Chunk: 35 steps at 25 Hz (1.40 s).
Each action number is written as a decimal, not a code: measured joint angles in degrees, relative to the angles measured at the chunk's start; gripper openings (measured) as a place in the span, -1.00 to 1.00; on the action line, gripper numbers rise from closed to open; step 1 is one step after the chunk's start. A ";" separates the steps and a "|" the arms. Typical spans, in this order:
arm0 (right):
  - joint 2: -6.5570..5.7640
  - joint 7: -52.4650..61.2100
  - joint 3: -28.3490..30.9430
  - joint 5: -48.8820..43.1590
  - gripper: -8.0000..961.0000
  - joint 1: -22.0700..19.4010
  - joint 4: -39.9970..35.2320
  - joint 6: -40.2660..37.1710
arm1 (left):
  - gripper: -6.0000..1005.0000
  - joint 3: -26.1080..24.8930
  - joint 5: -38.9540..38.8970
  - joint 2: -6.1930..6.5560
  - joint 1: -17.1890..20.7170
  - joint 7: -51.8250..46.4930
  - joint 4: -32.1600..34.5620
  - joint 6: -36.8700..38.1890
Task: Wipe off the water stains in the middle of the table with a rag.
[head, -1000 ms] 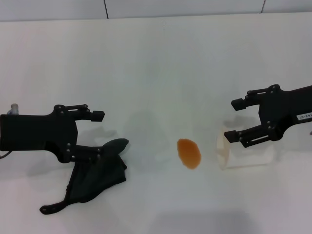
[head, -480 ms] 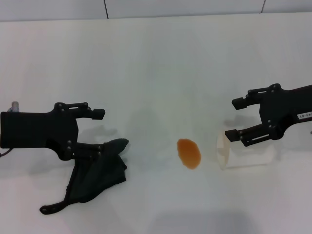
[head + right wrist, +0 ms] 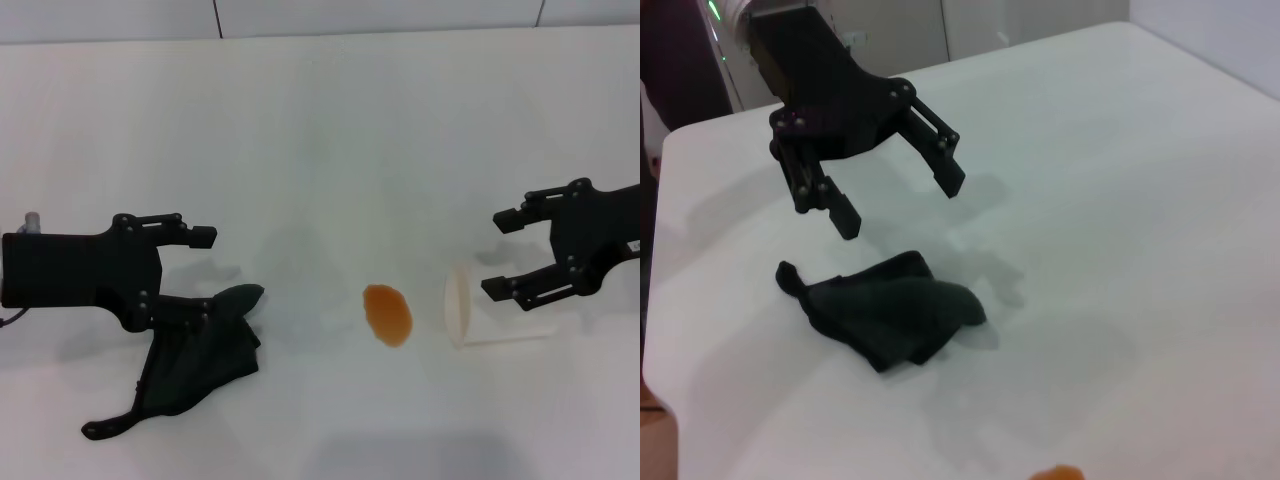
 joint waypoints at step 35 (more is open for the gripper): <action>0.48 9.13 -9.95 -23.03 0.75 10.07 -8.81 -8.52 | 0.72 -0.08 -0.43 -0.10 -0.37 -0.03 -0.99 -2.50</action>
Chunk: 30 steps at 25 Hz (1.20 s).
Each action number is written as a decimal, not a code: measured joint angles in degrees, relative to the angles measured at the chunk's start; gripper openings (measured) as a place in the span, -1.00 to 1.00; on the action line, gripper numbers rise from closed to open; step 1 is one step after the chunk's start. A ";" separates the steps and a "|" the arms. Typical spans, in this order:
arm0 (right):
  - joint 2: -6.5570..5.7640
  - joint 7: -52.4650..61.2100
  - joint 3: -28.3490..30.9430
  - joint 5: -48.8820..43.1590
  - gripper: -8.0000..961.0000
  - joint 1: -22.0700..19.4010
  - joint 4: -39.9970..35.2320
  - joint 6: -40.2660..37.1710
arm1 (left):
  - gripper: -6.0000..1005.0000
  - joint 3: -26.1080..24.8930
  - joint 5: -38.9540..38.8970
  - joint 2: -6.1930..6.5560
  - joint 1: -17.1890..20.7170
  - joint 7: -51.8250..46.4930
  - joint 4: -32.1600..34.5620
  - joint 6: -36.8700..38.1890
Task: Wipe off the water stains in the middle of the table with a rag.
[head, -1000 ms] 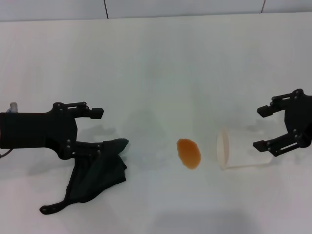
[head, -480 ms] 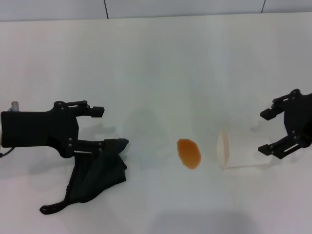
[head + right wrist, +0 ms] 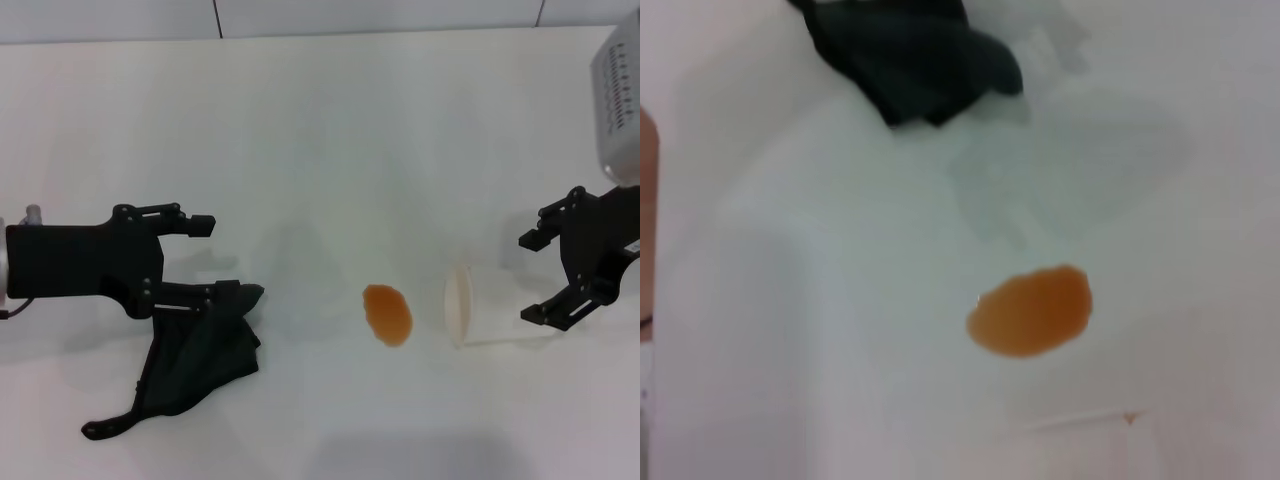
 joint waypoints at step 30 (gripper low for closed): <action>0.30 6.95 -11.86 -5.70 0.75 2.17 0.60 3.43 | 0.72 -0.22 0.33 0.03 0.00 0.00 -0.58 -0.60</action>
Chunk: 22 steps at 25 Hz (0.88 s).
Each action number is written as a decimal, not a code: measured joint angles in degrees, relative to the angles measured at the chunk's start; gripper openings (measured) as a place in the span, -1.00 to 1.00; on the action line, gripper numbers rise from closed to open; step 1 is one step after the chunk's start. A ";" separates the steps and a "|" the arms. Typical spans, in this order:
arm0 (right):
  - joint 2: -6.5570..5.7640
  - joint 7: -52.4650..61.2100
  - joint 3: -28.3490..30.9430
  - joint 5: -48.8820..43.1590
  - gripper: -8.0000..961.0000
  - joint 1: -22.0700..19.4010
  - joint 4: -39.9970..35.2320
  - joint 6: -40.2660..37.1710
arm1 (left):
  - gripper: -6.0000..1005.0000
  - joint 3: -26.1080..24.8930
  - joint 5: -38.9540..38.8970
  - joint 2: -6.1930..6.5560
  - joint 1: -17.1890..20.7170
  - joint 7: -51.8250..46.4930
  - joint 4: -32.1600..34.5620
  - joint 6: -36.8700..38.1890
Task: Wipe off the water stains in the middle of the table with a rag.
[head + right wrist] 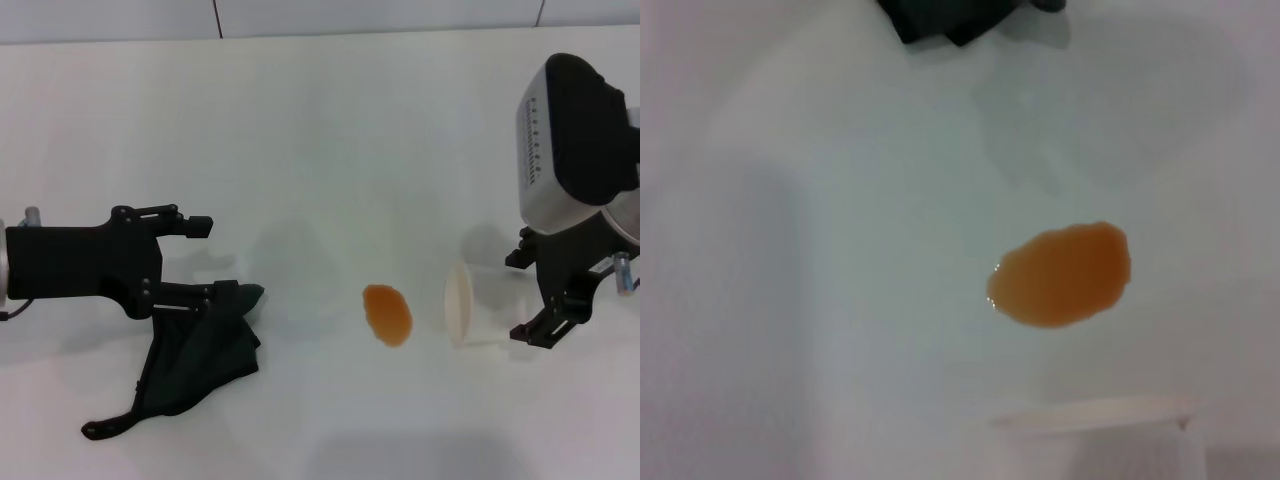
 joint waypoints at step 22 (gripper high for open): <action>0.05 0.07 -1.12 -0.84 0.75 0.09 3.41 4.29 | 0.72 0.24 -0.15 0.09 -0.10 0.08 -0.82 -1.17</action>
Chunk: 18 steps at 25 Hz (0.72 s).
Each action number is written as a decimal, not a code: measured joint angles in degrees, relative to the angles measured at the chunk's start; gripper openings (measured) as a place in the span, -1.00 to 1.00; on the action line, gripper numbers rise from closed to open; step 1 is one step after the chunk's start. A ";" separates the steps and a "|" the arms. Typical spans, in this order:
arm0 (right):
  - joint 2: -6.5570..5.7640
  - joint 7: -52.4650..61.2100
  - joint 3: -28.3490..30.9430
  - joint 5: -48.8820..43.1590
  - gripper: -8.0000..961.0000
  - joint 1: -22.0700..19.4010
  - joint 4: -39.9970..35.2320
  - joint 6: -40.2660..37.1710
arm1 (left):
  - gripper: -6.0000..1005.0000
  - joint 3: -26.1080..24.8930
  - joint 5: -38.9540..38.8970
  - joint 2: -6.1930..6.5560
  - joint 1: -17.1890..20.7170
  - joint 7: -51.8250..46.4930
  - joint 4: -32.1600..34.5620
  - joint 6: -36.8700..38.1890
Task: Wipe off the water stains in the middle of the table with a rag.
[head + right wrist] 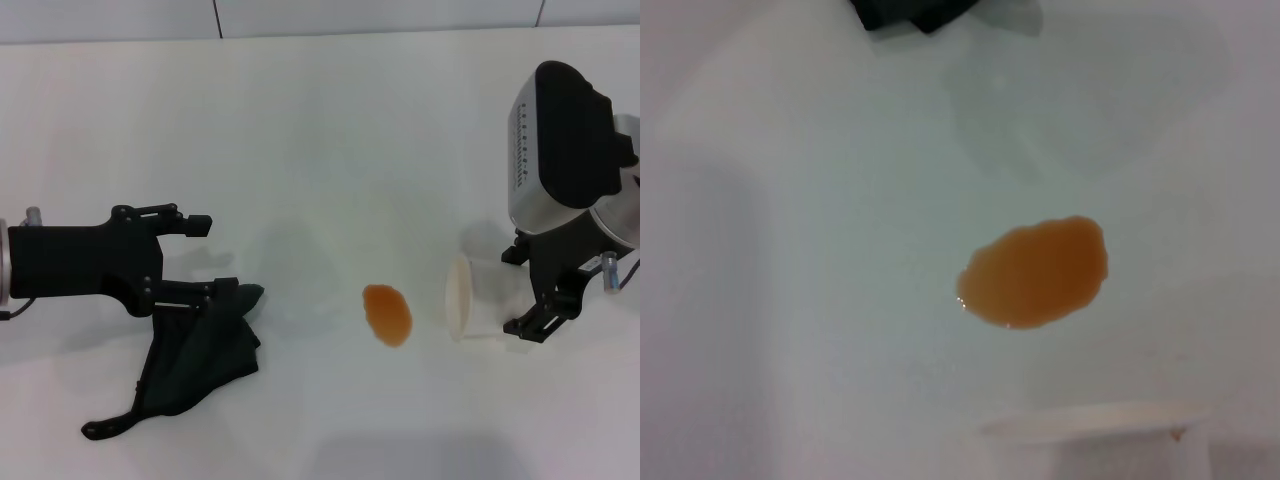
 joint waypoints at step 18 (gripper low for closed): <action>0.00 0.18 -0.03 -0.31 0.73 0.06 0.37 -0.15 | 0.72 0.01 0.18 0.00 0.00 -0.01 -0.10 -0.14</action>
